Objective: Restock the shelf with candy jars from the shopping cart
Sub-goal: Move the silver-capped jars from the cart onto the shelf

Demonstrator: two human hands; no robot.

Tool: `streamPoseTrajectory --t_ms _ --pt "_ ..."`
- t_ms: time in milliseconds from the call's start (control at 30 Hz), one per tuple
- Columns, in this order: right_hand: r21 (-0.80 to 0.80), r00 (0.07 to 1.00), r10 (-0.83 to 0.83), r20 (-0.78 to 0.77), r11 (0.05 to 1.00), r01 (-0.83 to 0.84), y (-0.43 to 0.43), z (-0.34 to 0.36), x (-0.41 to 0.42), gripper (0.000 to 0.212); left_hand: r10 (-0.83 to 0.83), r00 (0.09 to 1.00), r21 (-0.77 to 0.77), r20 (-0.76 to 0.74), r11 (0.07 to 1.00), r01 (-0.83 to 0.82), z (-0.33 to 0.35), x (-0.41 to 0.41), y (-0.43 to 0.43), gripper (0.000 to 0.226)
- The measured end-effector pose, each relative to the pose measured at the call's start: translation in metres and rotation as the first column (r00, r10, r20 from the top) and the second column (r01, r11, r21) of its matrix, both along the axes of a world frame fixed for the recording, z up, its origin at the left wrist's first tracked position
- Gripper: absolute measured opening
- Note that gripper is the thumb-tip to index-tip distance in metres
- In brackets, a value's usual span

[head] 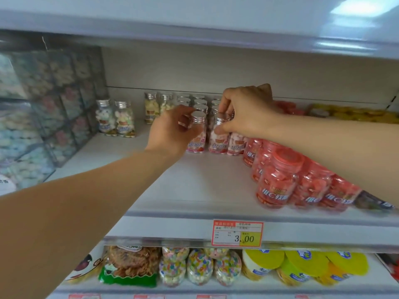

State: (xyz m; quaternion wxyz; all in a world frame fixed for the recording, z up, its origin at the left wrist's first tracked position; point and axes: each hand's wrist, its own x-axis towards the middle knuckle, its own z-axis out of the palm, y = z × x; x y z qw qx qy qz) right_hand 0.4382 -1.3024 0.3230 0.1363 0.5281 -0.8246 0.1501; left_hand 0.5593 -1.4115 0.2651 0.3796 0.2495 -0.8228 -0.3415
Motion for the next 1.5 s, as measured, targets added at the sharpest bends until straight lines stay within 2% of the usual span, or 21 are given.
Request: streamPoseTrajectory --t_ms 100,167,333,467,800,1100,1300,1500 --pt "-0.009 1.000 0.002 -0.030 1.000 -0.002 0.002 -0.002 -0.002 0.043 0.031 0.998 -0.096 0.054 0.995 -0.026 -0.003 0.004 0.002 0.052" --pt "-0.006 0.998 0.002 -0.058 1.000 -0.003 0.003 -0.004 -0.002 0.045 0.071 0.994 -0.094 0.078 0.994 -0.063 -0.005 0.006 0.004 0.055" --pt "0.011 0.983 0.021 -0.181 1.000 -0.020 0.004 -0.004 0.001 0.041 0.178 0.972 -0.056 0.151 0.984 -0.171 -0.007 0.005 0.004 0.034" --pt "0.005 0.964 0.008 -0.266 1.000 -0.007 0.005 -0.006 0.002 0.037 0.195 0.971 -0.046 0.135 0.981 -0.190 -0.008 0.002 0.004 0.032" --pt "0.004 0.966 -0.003 -0.259 1.000 0.004 0.007 -0.007 -0.001 0.041 0.201 0.973 -0.014 0.114 0.979 -0.201 -0.012 -0.001 0.005 0.032" --pt "0.081 0.956 0.002 -0.294 0.996 0.023 0.011 -0.006 0.001 0.027 0.169 0.978 -0.016 0.126 0.986 -0.169 -0.011 0.005 0.006 0.027" --pt "0.134 0.960 -0.007 -0.279 0.990 0.047 0.013 -0.003 0.006 0.034 0.107 0.975 -0.019 0.194 0.994 -0.106 -0.006 0.017 0.012 0.037" --pt "0.117 0.971 0.026 -0.237 0.993 0.002 0.020 0.006 0.035 0.040 0.086 0.979 -0.089 0.182 0.994 -0.070 0.008 0.052 0.021 0.034"
